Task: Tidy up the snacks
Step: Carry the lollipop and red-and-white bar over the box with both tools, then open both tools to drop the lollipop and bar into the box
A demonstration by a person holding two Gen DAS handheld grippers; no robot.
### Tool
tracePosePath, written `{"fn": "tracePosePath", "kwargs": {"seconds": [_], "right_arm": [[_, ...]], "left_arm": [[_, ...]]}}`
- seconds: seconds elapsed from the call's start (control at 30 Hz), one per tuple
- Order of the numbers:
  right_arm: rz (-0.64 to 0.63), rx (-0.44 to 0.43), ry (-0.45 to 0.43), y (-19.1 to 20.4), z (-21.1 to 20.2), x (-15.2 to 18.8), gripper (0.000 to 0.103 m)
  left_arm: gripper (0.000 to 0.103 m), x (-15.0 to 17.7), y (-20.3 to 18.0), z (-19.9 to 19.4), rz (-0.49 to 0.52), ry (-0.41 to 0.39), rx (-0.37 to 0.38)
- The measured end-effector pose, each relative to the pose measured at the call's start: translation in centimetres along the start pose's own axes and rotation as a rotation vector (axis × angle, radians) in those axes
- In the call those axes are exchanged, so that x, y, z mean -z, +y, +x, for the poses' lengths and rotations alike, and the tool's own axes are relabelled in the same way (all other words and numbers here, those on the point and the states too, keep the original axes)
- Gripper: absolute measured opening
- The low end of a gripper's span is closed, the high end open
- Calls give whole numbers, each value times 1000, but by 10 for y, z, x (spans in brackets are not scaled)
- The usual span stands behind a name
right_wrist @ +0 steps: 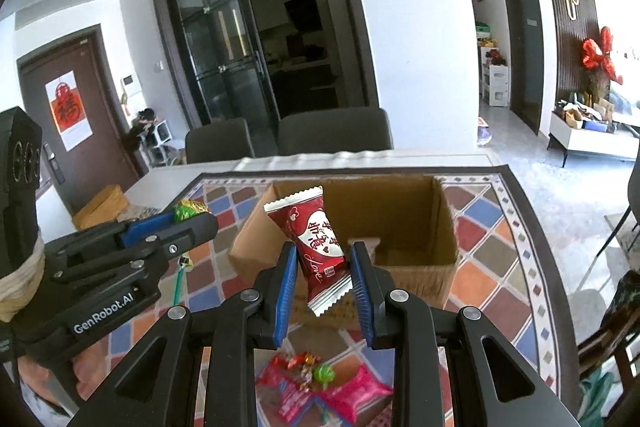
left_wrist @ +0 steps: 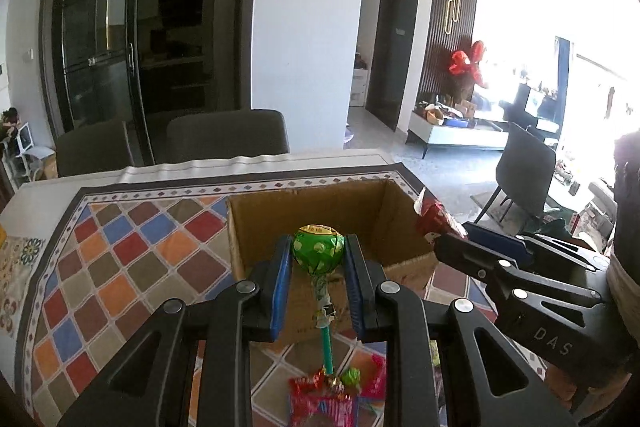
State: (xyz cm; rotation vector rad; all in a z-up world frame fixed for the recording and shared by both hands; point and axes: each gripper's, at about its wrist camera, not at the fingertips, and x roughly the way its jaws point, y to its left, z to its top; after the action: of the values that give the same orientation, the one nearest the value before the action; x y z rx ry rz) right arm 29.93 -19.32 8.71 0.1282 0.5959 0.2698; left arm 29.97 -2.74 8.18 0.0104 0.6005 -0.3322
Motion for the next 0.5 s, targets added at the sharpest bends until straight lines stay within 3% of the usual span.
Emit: {"fn": "tracePosePath", "kwargs": {"seconds": [0.2,0.5], "right_arm": [[11,20,9,-10,17,-18,28],[22,54,91,-28,59,-26,28]], "left_arm": [[26,-18,3,30,-2,32,11],[26,-23,13,79,-32,122,20]]}}
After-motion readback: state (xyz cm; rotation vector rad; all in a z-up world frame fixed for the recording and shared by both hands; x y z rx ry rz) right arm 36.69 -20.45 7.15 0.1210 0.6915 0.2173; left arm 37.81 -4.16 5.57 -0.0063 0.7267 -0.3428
